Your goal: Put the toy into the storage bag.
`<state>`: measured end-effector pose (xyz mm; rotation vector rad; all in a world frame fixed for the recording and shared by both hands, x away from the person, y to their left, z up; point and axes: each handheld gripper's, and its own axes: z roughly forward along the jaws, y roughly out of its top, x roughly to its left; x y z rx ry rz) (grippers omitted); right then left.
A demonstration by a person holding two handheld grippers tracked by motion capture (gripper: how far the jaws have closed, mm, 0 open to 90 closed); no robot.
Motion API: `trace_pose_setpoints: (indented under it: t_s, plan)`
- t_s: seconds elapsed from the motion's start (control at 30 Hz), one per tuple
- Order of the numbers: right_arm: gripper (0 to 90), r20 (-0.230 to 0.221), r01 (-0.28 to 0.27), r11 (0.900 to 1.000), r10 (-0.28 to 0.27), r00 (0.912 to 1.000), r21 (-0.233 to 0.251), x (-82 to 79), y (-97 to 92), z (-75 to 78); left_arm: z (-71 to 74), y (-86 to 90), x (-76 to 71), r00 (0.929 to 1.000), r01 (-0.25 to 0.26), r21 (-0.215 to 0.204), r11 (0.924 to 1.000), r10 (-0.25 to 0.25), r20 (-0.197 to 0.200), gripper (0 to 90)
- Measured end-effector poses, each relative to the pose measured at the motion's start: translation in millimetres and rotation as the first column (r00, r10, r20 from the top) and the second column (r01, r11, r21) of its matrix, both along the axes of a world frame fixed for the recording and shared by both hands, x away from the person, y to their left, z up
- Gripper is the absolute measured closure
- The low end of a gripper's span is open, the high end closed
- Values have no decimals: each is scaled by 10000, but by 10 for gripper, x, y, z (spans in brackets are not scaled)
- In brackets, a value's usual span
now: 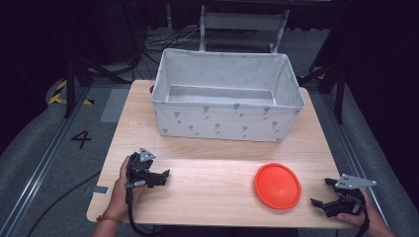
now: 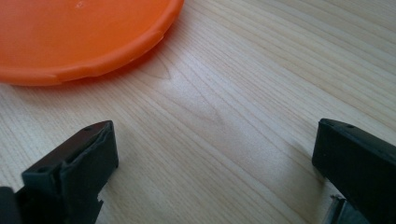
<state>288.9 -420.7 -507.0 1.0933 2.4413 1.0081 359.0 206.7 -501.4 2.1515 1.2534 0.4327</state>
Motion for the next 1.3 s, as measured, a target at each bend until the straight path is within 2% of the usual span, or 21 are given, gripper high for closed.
trace_pose_setpoints:
  t_s: [0.23,0.4,0.47,0.57,0.67,0.8,0.87,0.93,1.07,1.13,1.17,1.27,1.3]
  plan:
    - [45,-188,80,9999,-82,9998,-130,-13,8,32,3,37,9,9995,313,12,9995,-313,-26,2]
    - [198,-255,307,9995,-307,9992,9,-56,-20,78,2,67,16,9978,659,-24,9978,-659,-50,1]
    - [175,-310,278,9992,-269,9992,283,-62,-9,117,3,80,8,9970,770,1,9970,-770,-17,1]
    - [187,-184,338,9993,-335,9993,175,-63,52,190,1,86,13,9959,900,-25,9959,-900,3,1]
    - [182,4,313,9983,-314,9995,481,-45,130,287,1,90,16,9948,1014,-55,9948,-1014,-37,1]
    - [173,200,133,9971,-149,9997,752,45,294,411,0,95,26,9935,1136,-68,9935,-1137,-59,1]
    - [169,196,-81,9975,67,9998,701,88,409,439,1,101,32,9924,1232,-45,9924,-1232,-59,1]
    - [169,162,-345,9981,337,9993,506,137,521,432,1,102,34,9921,1252,-28,9921,-1252,-23,1]
    - [171,-219,-748,9970,753,9969,209,290,745,355,2,103,35,9920,1261,-20,9920,-1261,-28,1]
    - [168,-279,-739,9973,740,9969,53,338,794,325,1,102,34,9920,1259,-23,9920,-1259,-26,1]
    - [170,-440,-709,9975,706,9965,-62,414,845,272,1,101,34,9922,1247,-31,9922,-1247,-20,1]
    - [167,-578,-542,9985,534,9969,-125,459,860,231,1,100,29,9925,1224,-61,9925,-1224,-58,2]
    - [165,-858,-588,9983,582,9946,-49,481,867,177,1,102,27,9923,1235,-50,9923,-1235,-44,4]
